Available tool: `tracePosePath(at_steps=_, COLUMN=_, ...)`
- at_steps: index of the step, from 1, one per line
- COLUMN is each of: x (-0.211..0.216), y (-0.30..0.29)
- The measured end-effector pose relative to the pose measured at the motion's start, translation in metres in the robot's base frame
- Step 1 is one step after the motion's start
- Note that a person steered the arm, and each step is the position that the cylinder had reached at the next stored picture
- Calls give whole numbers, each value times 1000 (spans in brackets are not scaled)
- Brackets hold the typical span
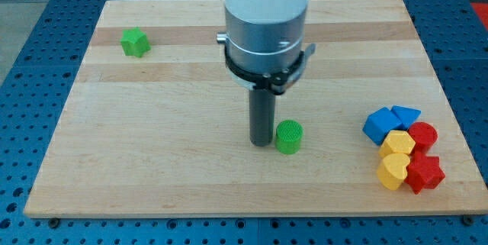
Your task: Move the green circle into the yellow heart
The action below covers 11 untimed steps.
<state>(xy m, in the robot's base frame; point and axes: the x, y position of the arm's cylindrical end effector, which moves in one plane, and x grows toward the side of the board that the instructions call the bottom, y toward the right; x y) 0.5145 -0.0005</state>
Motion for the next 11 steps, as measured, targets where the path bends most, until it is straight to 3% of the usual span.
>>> tracePosePath(at_steps=1, x=-22, y=-3)
tracePosePath(at_steps=3, x=14, y=59)
tracePosePath(at_steps=5, x=-2, y=29)
tracePosePath(at_steps=7, x=44, y=94)
tracePosePath(at_steps=8, x=45, y=119)
tracePosePath(at_steps=9, x=45, y=100)
tracePosePath(at_steps=10, x=32, y=36)
tracePosePath(at_steps=11, x=-19, y=8)
